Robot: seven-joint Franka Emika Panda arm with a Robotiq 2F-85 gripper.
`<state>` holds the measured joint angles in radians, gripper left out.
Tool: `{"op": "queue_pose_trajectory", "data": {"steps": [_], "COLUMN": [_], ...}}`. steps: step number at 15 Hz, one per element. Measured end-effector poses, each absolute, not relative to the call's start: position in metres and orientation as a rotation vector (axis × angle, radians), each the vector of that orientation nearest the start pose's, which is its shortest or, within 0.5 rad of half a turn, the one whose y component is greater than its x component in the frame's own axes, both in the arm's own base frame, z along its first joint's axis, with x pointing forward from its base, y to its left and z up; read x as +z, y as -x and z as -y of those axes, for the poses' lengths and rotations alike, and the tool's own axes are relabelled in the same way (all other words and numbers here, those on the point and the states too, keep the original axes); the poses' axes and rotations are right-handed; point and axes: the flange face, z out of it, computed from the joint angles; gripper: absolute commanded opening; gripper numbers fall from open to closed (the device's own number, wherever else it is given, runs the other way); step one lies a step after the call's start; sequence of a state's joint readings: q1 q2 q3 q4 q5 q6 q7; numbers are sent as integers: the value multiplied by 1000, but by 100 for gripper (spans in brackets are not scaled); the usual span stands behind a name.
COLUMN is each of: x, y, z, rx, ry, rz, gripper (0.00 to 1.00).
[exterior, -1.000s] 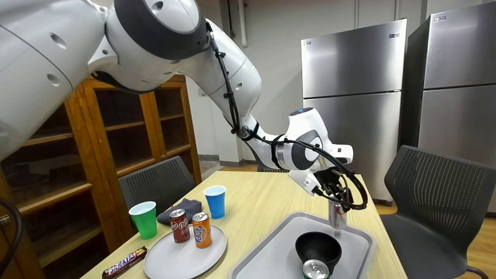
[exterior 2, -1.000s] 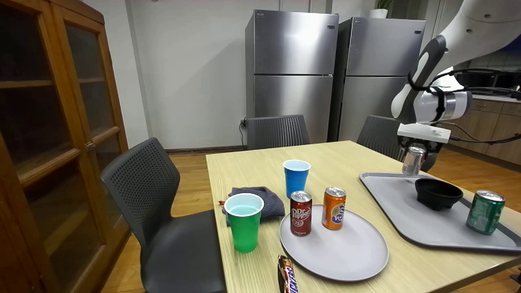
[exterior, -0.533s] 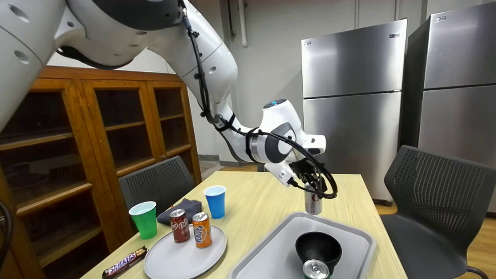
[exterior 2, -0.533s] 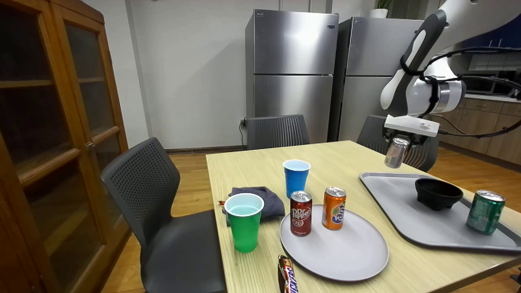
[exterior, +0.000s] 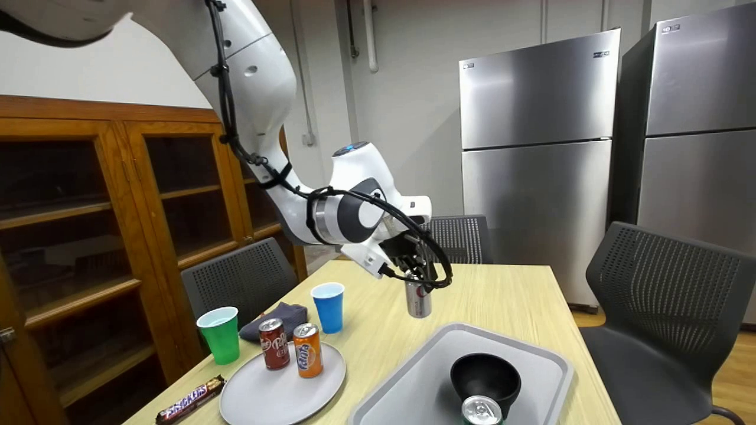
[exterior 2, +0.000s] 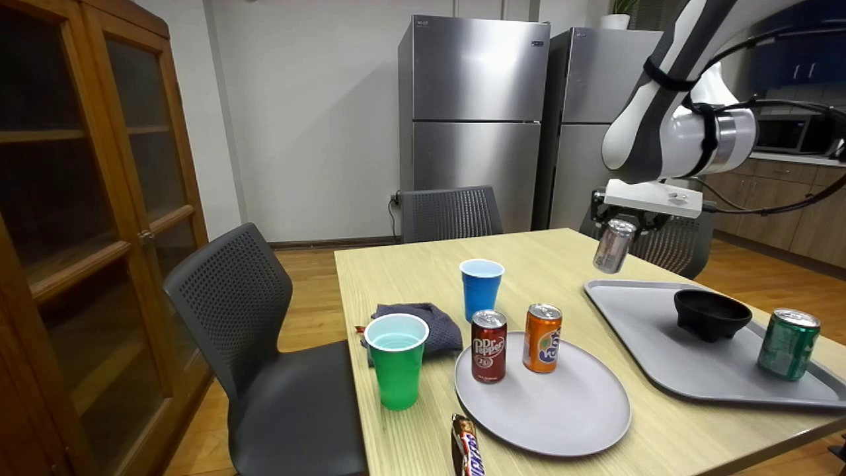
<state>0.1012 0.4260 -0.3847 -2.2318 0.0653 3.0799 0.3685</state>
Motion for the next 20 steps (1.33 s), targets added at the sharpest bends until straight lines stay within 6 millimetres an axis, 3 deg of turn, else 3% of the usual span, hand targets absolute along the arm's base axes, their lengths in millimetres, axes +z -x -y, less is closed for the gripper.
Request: {"op": "queue_pose_trajectory", "data": {"steps": [7,20], "x": [260,286], "y": [-527,-500], "z": [93,-13], "rx": [-748,-787], "ry": [3087,3118], "rz": [-680,-123], "gripper": [39,39]}}
